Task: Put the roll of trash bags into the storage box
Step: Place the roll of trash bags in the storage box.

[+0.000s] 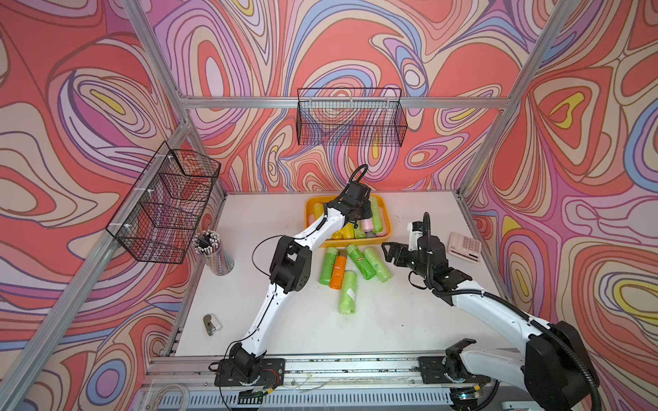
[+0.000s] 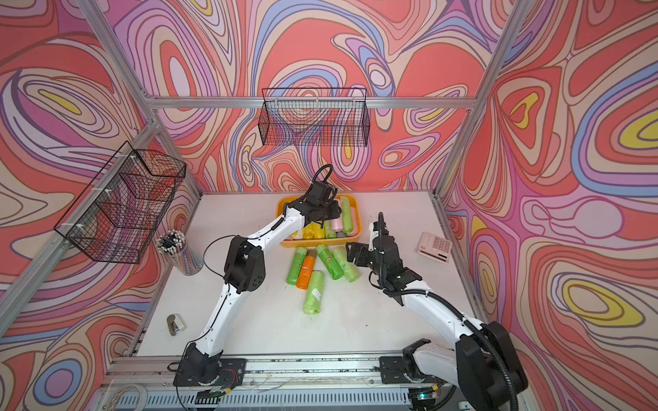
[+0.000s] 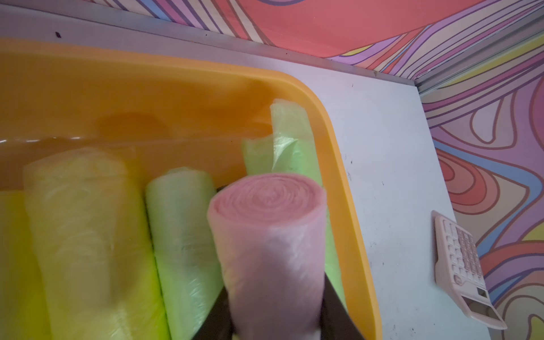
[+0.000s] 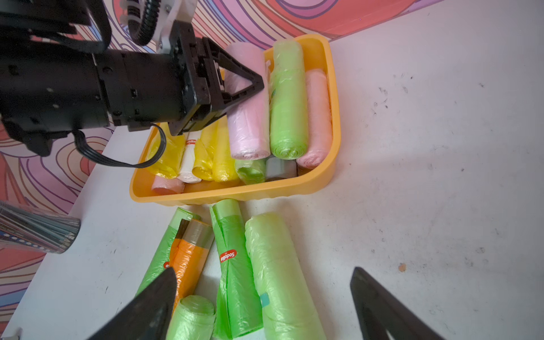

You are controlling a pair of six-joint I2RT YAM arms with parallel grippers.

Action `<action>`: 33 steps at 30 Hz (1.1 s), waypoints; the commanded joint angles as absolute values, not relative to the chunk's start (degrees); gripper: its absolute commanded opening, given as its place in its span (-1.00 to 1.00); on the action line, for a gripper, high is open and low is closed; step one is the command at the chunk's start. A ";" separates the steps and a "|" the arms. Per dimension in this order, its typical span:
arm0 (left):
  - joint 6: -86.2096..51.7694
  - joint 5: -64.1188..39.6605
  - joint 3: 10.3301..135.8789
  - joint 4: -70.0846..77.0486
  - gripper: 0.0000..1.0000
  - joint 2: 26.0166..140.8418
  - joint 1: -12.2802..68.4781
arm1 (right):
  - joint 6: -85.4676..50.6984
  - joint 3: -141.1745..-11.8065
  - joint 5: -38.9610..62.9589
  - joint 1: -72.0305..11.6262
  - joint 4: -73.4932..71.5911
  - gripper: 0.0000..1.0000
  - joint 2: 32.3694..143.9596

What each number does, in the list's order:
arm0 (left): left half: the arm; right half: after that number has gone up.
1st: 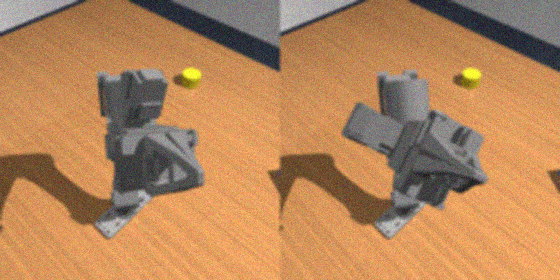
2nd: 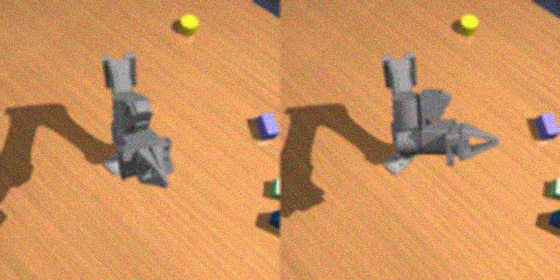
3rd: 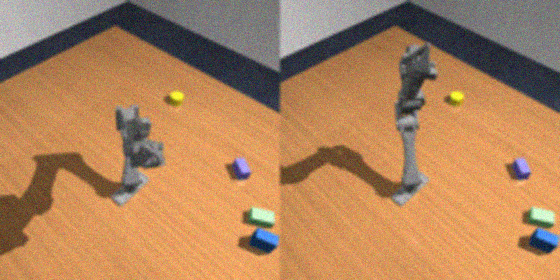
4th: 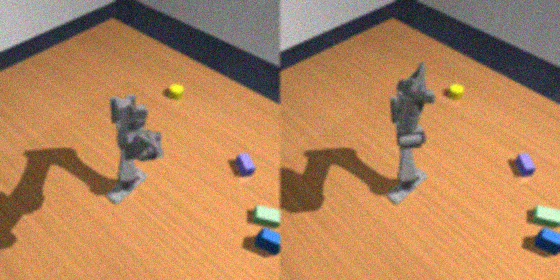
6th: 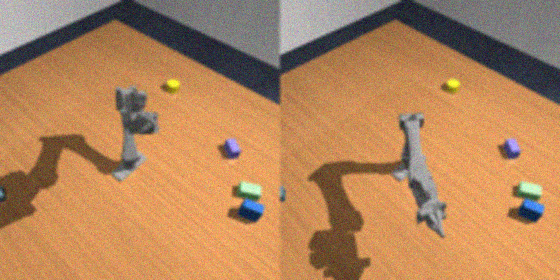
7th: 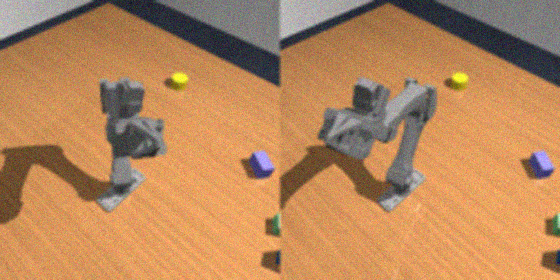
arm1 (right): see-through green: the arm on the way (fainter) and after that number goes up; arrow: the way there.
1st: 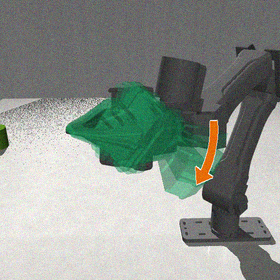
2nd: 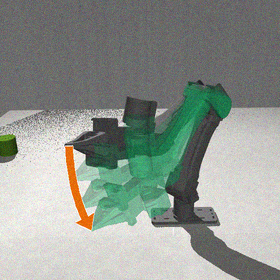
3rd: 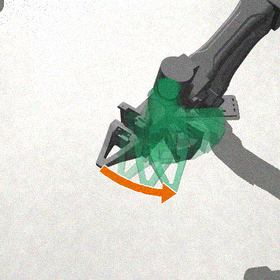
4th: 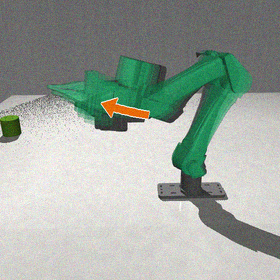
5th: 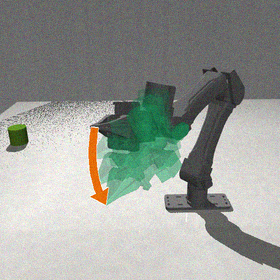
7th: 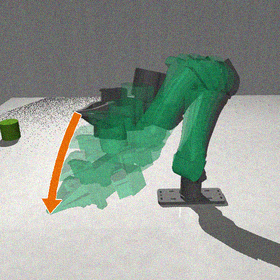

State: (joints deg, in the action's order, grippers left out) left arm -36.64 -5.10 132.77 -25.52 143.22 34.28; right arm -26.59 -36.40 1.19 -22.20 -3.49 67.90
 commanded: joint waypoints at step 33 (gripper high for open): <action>-32.67 -6.05 103.79 -15.74 1.00 116.72 34.27 | -25.39 -36.07 4.64 -22.12 -5.28 0.90 70.48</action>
State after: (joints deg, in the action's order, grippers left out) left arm -33.82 -7.92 107.04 -17.28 120.40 33.85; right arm -26.00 -36.36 3.73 -22.20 -4.32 69.76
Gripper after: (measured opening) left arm 0.998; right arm 0.950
